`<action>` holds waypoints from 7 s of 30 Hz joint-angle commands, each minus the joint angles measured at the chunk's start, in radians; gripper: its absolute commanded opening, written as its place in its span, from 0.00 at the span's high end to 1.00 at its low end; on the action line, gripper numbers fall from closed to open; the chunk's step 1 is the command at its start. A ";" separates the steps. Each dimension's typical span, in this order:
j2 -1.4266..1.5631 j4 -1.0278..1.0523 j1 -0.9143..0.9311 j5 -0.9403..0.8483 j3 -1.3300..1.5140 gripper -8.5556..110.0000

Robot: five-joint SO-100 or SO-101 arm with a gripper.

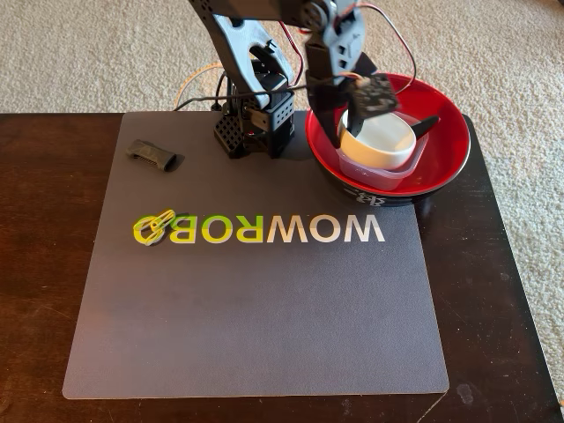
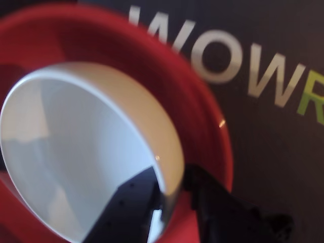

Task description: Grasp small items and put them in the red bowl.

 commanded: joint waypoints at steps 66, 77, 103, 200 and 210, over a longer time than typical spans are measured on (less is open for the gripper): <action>-0.601 -0.425 1.812 0.584 -0.021 0.75; -0.773 -0.426 1.778 0.512 -0.140 0.76; -0.511 -0.319 1.678 0.347 -0.181 0.93; 0.029 -0.334 2.548 0.540 0.373 0.78; -0.170 -0.532 2.510 0.515 0.318 0.77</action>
